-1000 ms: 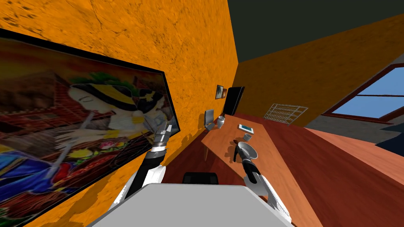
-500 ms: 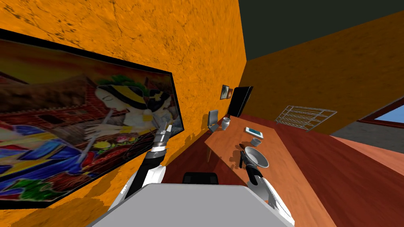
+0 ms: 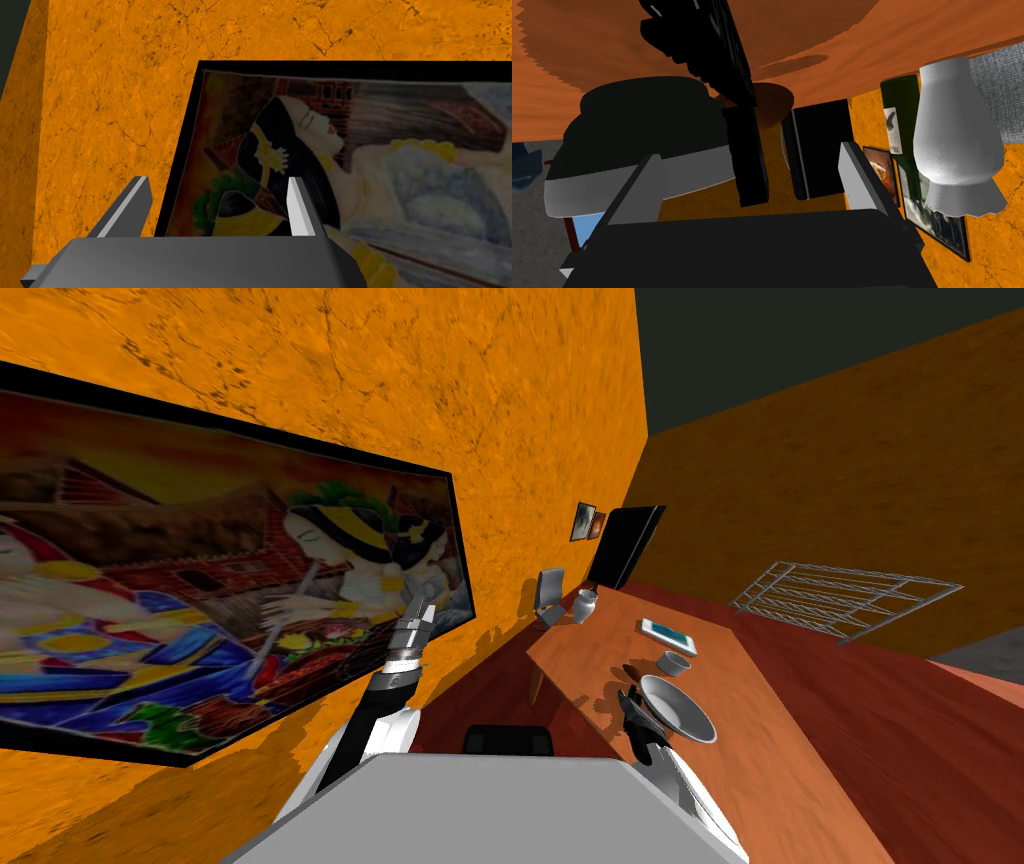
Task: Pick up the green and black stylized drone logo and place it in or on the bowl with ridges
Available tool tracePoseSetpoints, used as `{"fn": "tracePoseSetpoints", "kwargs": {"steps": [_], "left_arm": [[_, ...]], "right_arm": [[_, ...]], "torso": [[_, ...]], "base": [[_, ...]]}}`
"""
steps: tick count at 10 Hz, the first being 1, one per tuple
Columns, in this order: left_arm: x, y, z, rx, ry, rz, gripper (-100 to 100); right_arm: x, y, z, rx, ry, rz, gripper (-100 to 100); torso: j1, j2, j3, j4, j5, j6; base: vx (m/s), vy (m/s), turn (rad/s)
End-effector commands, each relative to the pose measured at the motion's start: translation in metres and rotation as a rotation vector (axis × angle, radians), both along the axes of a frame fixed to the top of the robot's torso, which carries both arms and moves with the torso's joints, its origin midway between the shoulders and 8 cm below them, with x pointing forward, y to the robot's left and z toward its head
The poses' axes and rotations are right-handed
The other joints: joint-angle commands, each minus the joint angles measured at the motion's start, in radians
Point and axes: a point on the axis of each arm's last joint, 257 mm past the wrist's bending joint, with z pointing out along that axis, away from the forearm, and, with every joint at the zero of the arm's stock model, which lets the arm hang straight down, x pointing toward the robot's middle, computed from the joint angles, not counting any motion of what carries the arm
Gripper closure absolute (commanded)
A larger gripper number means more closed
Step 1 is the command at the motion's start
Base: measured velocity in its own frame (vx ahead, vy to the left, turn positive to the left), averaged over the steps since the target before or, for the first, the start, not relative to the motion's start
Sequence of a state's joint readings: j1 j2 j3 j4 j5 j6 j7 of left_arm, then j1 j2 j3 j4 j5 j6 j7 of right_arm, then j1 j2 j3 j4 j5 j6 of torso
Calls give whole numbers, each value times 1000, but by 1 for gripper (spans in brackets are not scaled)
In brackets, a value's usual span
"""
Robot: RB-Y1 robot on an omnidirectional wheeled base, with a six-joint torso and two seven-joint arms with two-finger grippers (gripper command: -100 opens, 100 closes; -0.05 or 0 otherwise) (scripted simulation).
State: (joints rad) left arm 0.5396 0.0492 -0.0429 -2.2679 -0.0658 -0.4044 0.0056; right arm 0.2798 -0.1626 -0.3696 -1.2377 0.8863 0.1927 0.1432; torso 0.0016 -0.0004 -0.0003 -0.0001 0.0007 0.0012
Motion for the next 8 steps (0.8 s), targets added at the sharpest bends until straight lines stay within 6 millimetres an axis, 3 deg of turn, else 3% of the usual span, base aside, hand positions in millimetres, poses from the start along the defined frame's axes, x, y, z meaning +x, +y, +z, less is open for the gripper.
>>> {"fn": "tracePoseSetpoints", "kwargs": {"steps": [1, 4, 6, 7, 8], "left_arm": [[0, 0, 0, 0, 0, 0, 0], [0, 0, 0, 0, 0, 0, 0], [0, 0, 0, 0, 0, 0, 0], [0, 0, 0, 0, 0, 0, 0], [0, 0, 0, 0, 0, 0, 0]], "right_arm": [[-12, -5, -11, -17, 53, -17, -100], [-31, -13, -25, -41, 125, -37, -100], [-30, -13, -22, -41, 123, -37, -100], [-30, -14, -23, -41, 125, -38, 0], [-27, -6, -25, -43, 124, -26, -100]], "torso": [[0, 0, 0, 0, 0, 0], [0, 0, 0, 0, 0, 0], [0, 1, 0, 0, 0, 0], [-1, 1, 1, 0, 0, 0], [-1, 1, 1, 0, 0, 0]], "base": [[20, 13, 106], [16, 13, 89], [10, 4, 17], [0, 0, 0], [23, -29, -95]]}}
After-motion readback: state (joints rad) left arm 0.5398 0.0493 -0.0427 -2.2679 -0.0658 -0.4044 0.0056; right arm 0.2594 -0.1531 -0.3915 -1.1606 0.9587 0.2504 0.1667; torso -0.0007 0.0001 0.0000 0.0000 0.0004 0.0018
